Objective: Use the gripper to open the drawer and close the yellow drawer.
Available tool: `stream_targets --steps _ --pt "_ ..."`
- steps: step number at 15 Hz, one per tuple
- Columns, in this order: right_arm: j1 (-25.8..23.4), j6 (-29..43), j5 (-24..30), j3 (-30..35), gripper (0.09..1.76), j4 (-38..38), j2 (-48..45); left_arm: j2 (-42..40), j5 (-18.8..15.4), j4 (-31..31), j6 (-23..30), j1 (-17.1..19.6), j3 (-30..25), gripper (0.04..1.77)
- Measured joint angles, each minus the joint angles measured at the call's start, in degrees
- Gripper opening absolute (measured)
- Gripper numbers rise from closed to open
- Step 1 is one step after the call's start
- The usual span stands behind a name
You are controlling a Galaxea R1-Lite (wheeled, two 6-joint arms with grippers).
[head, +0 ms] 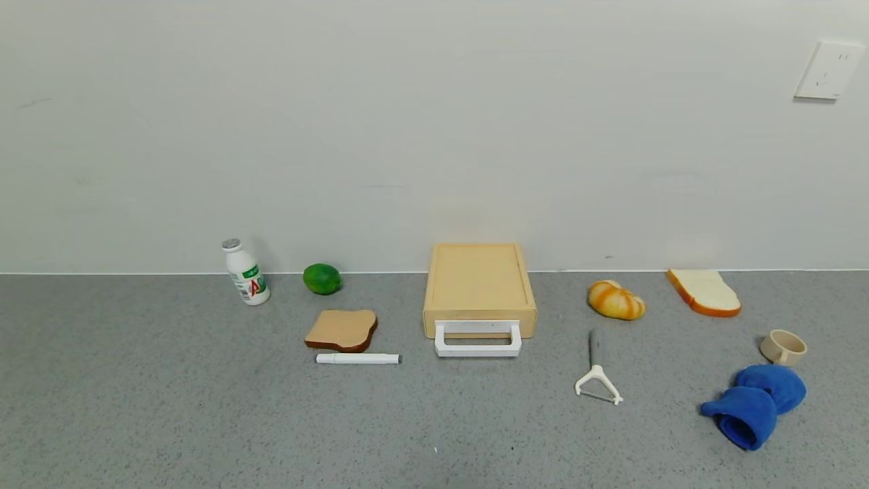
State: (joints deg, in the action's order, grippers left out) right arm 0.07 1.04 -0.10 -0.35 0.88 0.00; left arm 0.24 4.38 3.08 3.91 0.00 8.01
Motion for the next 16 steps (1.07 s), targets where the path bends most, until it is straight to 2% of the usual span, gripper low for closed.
stream_targets --steps 1,2,4,7,16 --pt "0.00 0.00 0.00 0.00 1.71 0.00 0.02 -0.09 -0.68 3.63 -0.41 0.00 -3.66 1.72" --pt "0.00 0.00 0.00 0.00 1.71 0.00 0.00 -0.13 -1.27 4.63 -0.83 0.00 -5.81 1.72" --pt "0.00 0.01 0.00 0.00 1.71 0.00 0.00 -0.22 -2.71 1.87 -1.79 0.00 -7.46 1.72" --pt "0.00 0.01 0.00 0.00 1.71 0.00 0.00 -0.22 -3.22 -2.99 -1.99 0.00 -7.96 1.72" --pt "0.00 0.00 0.00 0.00 1.71 0.00 0.00 -0.22 -3.19 -3.18 -2.18 0.00 -8.01 1.72"
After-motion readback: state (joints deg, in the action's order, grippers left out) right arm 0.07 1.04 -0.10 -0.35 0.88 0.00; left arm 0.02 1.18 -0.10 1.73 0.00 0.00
